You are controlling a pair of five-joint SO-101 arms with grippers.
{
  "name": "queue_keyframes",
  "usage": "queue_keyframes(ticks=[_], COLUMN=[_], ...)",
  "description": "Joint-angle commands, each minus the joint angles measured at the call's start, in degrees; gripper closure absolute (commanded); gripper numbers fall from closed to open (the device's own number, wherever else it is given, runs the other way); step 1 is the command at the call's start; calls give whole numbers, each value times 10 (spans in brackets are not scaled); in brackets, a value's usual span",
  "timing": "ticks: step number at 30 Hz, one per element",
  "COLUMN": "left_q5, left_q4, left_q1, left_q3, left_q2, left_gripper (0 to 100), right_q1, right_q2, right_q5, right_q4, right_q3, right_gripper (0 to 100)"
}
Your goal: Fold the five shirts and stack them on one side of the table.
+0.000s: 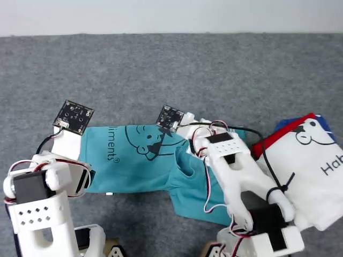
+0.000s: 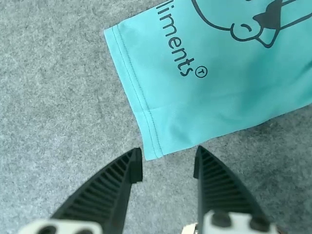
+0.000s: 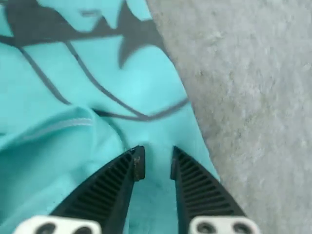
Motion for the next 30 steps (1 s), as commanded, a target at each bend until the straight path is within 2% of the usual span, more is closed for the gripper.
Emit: queue_keyframes(ticks=[1,5,8,11,18,24,30], left_q5=[-7,-7,-7,-7,-7,-7,-7], left_q4=[-6,-6,-6,-6,-5,-5,-5], left_q1=[1,1,1,1,1,1,1], left_q3=[-3,-3,-3,-3,-3,-3,-3], left_q2=[-6,-6,-6,-6,-6,-6,-6], left_gripper=[820,820,820,820,820,820,820], right_q1=[41,55,27,-8,-29,-36,-80], right_q2=[-4,-32,-86,-127,-104,-54,-23], right_q5=[-27,-46,-46,-48,-50,-50,-51], right_q4=[1,74,193,262,181,174,164], right_q3=[-36,-68,-78,-74,-33,-33,-33], right_gripper=[875,875,876,876,876,875,876])
